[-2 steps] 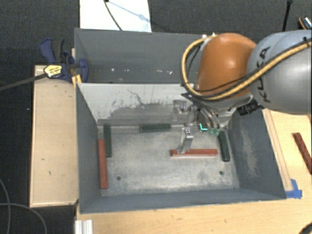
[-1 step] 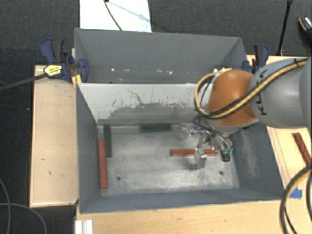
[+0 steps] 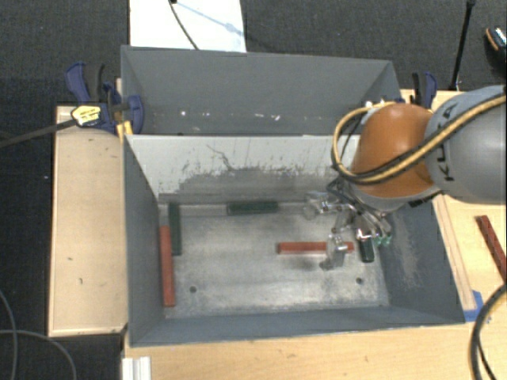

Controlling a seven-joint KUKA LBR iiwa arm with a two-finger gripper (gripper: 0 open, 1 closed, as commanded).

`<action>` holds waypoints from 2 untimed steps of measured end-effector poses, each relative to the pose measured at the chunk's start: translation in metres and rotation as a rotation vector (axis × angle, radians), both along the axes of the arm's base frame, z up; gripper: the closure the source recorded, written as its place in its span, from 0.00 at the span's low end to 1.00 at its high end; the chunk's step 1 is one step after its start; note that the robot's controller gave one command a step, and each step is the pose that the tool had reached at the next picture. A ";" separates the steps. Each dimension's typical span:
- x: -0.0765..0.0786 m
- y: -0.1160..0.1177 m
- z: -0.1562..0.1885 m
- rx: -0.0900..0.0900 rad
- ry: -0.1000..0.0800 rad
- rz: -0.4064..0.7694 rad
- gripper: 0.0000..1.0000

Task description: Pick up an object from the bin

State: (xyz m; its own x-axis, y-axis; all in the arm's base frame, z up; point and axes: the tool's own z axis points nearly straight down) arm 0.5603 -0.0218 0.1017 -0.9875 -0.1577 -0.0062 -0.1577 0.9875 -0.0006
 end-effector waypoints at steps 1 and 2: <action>-0.009 -0.023 -0.001 0.000 0.005 -0.141 0.00; -0.017 0.006 -0.032 0.002 0.008 -0.240 0.00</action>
Offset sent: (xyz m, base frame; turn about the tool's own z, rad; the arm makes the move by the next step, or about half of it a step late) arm -0.0091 -0.0230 -0.0017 0.1423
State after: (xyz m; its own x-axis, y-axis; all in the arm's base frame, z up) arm 0.5438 -0.0157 0.0693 -0.9966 0.0820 0.0021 0.0820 0.9966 0.0017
